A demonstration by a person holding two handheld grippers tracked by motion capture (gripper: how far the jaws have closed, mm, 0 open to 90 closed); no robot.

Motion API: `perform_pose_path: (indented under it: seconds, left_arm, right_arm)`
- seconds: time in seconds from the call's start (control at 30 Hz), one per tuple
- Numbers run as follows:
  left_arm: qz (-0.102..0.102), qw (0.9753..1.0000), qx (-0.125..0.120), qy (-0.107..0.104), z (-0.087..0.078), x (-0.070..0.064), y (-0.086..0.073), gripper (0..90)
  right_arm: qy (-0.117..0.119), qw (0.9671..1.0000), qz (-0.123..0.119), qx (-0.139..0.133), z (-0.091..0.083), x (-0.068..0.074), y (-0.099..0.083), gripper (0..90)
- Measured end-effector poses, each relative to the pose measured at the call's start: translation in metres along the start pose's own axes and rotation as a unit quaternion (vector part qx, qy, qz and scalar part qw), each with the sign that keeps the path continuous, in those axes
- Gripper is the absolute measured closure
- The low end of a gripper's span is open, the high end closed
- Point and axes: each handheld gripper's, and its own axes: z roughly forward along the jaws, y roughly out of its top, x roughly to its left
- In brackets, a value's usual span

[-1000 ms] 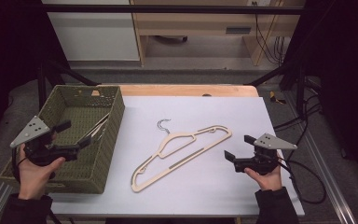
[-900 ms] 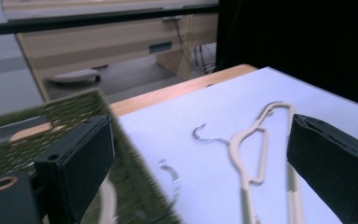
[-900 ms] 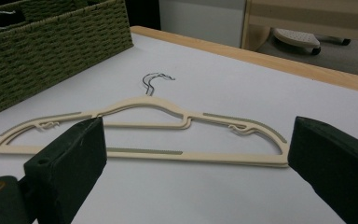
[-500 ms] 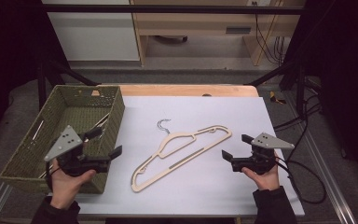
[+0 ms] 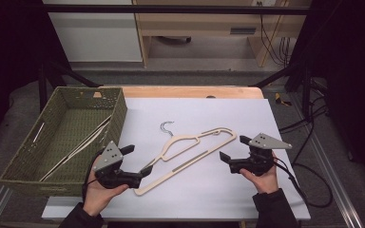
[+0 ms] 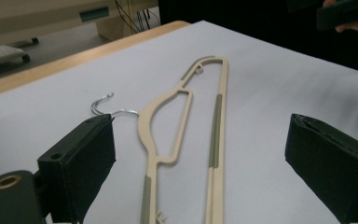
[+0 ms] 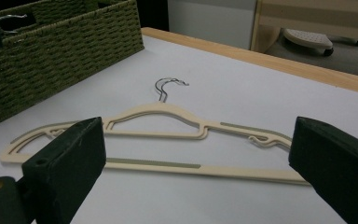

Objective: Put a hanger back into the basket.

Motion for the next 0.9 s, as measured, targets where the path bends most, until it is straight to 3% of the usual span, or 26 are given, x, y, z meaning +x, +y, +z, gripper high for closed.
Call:
perform_pose_path:
  seconds: [0.27,0.53,0.9]
  left_arm:
    - [-0.010,0.9996,0.027,-0.007,0.013,0.002,-0.021,9.3]
    - [-0.022,0.9985,0.050,-0.007,0.022,0.007,-0.039,9.5]
    - [-0.025,0.9976,0.065,0.001,0.027,0.012,-0.050,12.6]
  right_arm:
    - [-0.001,0.9999,-0.007,0.014,0.021,0.011,0.008,5.5]
    - [0.000,0.9999,0.003,0.014,0.049,0.019,0.021,8.0]
    - [0.009,0.9991,0.000,0.042,0.107,0.038,0.037,13.5]
